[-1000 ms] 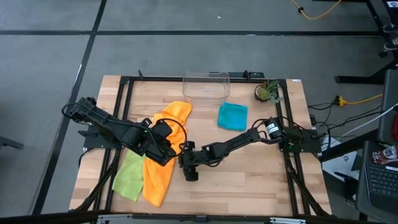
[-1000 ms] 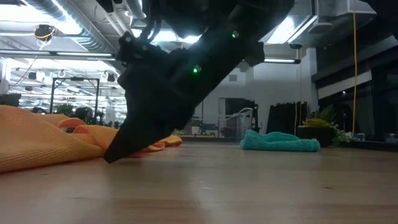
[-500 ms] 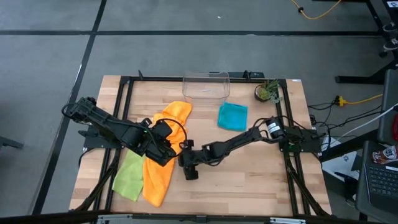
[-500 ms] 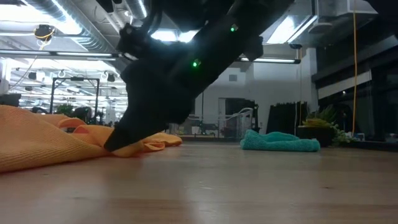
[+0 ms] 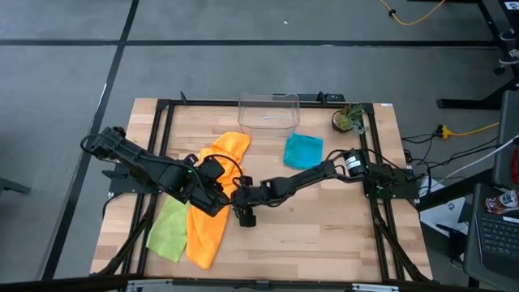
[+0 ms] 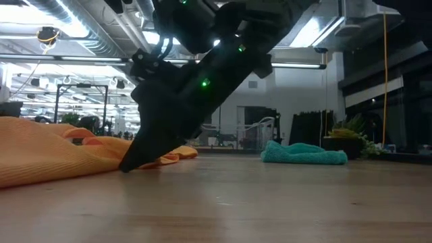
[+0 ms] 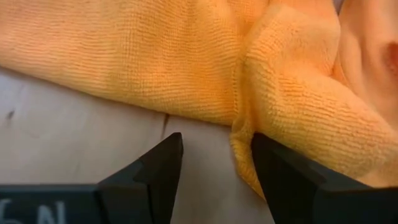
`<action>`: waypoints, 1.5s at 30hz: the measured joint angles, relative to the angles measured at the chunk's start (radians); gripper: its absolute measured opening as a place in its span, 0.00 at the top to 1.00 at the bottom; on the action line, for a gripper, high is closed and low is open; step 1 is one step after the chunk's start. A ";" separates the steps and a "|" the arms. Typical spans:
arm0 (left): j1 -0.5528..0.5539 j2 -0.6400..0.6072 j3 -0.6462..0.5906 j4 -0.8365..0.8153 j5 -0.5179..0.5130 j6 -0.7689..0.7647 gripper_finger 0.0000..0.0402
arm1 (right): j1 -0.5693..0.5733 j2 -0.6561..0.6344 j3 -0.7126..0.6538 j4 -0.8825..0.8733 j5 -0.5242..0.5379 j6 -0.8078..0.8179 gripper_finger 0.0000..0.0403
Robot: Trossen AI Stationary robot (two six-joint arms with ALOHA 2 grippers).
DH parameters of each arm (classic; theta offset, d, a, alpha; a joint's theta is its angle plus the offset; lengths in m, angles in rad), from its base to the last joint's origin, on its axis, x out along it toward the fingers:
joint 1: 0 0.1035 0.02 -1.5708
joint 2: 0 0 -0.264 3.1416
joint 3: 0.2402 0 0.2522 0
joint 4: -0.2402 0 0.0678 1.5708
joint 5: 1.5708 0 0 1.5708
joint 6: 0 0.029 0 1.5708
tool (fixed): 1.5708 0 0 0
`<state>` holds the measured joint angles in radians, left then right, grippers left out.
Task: Fold microfiber towels
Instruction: Fold the bottom orange microfiber cloth
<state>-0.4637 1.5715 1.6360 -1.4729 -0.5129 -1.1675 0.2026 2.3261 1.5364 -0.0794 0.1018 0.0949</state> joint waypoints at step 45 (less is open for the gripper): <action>-0.045 0.016 0.000 0.338 0.005 0.265 0.58 | 0.158 -0.458 -0.011 -0.769 -0.110 0.455 1.00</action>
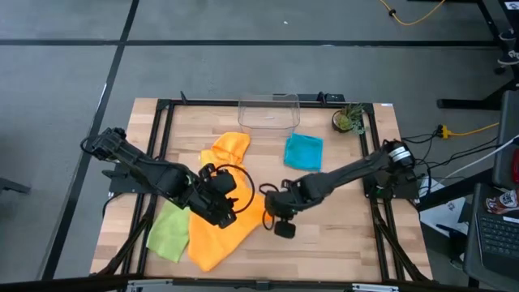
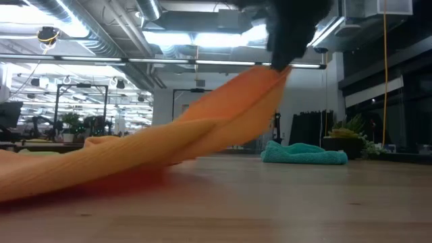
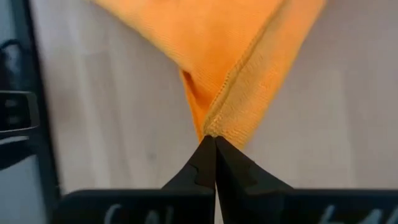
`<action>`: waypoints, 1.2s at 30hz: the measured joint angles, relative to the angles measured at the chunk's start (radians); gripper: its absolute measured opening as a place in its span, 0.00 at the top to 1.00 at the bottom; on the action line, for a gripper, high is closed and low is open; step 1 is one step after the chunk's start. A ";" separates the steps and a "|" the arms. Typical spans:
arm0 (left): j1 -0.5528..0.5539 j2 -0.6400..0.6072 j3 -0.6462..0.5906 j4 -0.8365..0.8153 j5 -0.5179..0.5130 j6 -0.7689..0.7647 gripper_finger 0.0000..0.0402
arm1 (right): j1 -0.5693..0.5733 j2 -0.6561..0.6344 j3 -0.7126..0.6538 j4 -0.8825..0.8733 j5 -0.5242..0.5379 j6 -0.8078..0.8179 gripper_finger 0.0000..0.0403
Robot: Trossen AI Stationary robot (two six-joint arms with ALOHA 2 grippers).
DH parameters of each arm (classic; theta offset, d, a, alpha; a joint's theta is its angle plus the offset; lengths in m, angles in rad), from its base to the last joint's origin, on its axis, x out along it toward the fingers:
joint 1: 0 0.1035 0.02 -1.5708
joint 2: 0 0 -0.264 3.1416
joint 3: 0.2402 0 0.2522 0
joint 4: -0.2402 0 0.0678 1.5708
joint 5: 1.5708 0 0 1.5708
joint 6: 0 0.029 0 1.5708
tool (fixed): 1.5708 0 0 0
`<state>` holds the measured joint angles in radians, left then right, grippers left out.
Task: Fold microfiber towels
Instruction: Fold the bottom orange microfiber cloth
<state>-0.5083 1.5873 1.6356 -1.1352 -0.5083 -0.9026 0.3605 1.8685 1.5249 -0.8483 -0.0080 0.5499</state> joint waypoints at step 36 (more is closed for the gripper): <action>0.525 0.442 0.000 0.296 0.621 1.165 0.58 | 0.255 0.000 -0.011 -0.037 0.147 0.602 1.00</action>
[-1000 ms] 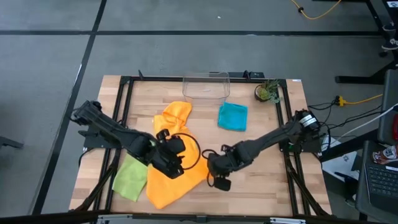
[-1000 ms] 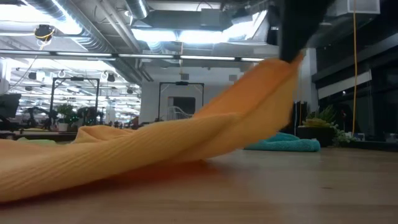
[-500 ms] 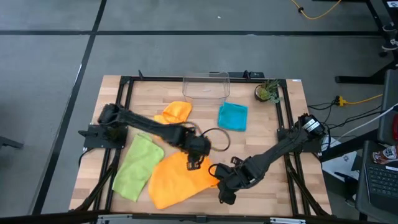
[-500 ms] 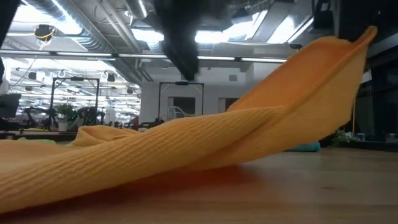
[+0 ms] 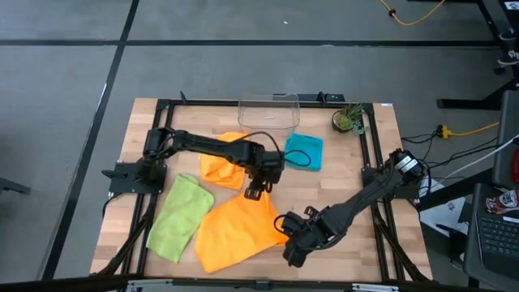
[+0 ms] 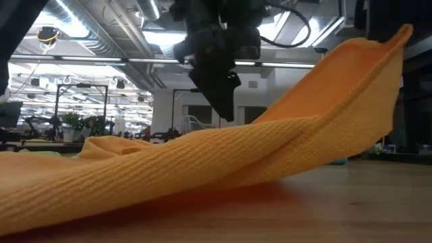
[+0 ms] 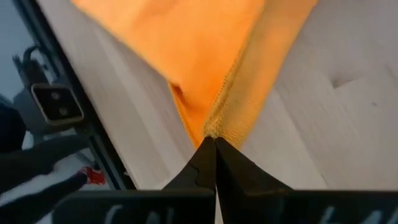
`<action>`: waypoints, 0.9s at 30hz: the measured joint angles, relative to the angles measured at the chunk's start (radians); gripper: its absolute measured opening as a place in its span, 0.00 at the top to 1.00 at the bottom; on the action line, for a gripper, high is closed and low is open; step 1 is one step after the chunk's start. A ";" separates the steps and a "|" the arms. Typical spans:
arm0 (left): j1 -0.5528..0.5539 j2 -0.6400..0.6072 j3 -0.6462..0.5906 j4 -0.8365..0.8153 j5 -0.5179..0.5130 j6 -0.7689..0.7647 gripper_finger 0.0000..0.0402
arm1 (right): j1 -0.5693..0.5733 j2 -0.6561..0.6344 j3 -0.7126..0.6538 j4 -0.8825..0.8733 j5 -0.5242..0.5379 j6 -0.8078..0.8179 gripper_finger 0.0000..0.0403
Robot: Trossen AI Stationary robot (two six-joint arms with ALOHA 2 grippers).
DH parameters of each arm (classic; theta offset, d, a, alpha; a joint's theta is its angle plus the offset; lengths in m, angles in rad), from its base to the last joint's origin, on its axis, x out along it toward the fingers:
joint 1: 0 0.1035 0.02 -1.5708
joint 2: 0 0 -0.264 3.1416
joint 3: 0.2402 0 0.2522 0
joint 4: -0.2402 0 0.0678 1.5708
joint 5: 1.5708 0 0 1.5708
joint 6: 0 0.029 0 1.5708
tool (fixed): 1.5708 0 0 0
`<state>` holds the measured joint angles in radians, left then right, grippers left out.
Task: Fold microfiber towels
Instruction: Fold the bottom orange microfiber cloth
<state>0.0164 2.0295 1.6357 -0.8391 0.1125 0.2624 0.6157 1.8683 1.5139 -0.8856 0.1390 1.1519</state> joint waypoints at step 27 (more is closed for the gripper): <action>0.055 0.173 0.002 0.088 0.110 0.299 0.58 | 0.000 0.000 0.001 0.003 0.052 0.185 1.00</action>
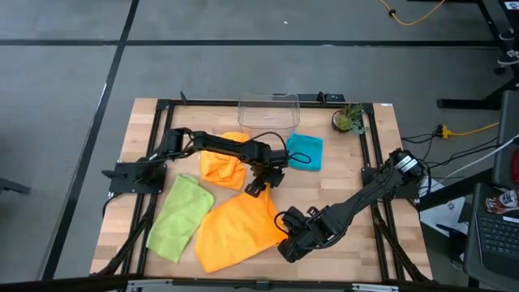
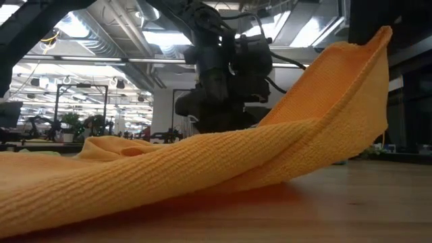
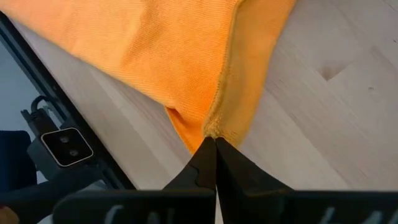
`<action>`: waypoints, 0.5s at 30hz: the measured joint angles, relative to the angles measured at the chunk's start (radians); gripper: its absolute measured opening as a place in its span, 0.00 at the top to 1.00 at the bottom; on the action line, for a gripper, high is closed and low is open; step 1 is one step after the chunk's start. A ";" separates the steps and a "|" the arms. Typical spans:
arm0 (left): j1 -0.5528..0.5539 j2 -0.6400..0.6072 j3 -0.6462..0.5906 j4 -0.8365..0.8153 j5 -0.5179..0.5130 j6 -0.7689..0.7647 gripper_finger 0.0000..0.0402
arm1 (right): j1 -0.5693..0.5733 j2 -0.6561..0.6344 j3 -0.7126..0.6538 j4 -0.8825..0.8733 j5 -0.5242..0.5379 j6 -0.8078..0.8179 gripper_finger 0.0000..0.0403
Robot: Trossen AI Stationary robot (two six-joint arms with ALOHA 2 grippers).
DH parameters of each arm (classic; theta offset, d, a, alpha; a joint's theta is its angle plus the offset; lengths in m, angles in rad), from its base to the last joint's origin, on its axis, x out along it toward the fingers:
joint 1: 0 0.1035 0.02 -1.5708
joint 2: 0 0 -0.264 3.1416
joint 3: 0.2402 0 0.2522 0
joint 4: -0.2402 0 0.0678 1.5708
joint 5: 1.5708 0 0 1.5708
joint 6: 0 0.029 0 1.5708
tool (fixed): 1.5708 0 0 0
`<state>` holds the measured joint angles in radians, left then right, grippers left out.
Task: Fold microfiber towels
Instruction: Fold the bottom orange microfiber cloth
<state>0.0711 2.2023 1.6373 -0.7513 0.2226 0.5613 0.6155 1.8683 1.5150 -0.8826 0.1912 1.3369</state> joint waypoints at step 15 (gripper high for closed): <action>0.010 -0.060 -0.002 0.013 0.026 0.050 0.58 | 0.000 0.000 0.000 0.001 0.023 0.018 1.00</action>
<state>0.0807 2.1418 1.6356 -0.7383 0.2490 0.6115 0.6155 1.8683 1.5150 -0.8814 0.2145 1.3552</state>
